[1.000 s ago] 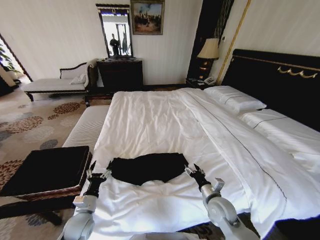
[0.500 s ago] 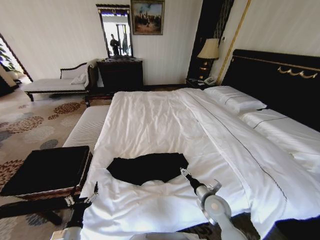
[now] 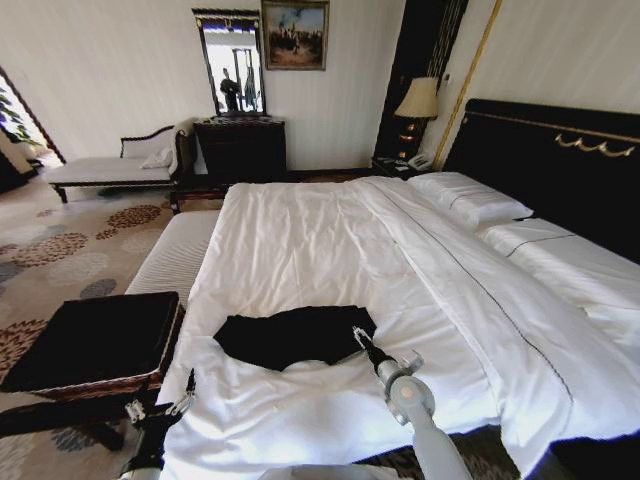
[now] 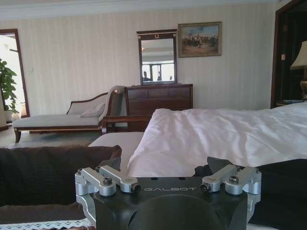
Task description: Fold the clothes on the bed and place them into the basket.
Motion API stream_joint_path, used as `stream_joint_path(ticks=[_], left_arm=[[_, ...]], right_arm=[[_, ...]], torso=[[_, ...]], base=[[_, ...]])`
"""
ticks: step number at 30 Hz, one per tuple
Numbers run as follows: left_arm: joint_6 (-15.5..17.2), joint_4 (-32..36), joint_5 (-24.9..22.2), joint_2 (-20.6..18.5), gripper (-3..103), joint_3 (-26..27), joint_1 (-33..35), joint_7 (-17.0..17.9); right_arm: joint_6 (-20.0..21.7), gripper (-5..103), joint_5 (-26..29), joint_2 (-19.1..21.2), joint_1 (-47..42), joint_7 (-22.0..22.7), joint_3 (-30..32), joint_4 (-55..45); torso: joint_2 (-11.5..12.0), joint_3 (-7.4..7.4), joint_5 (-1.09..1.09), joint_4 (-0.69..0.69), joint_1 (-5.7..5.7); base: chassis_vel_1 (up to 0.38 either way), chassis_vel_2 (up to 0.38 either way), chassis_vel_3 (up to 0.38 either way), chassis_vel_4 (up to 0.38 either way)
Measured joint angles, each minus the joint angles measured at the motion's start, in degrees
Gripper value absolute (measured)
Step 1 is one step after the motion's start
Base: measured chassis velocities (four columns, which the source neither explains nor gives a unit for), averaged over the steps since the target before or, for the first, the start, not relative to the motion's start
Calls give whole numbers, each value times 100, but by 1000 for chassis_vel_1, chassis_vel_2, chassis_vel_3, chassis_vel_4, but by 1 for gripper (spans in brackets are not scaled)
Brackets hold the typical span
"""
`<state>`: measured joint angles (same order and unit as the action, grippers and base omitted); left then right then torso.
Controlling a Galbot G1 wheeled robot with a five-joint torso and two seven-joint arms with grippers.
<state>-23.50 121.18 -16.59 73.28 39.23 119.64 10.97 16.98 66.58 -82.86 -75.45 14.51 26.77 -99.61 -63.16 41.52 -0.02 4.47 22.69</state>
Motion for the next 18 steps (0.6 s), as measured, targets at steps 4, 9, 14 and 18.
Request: stream_joint_path(ticks=[4,9,14,18], left_arm=[[2,48,85,5,100,-84,25,38],[1,67,90,21,100,-101,39,69],[3,71,83,31,100,-119,21,80],[5,75,91,69,100,-149,8,83]], right_arm=[[-37,102,-32,-130,110,-63,23,128],[-106,94,-44,-155,169,-95,56,216],[-122,73,-64,-121,169,-106,70,213],[-133,57,-85,-102,178,-126,78,211]], torso=[[0,0,1,0,0],[0,0,2,-2,0],[0,1,3,-1,0],[1,1,2,-1,0]], base=[[0,0,0,0],[0,0,0,0],[0,0,0,0],[0,0,0,0]])
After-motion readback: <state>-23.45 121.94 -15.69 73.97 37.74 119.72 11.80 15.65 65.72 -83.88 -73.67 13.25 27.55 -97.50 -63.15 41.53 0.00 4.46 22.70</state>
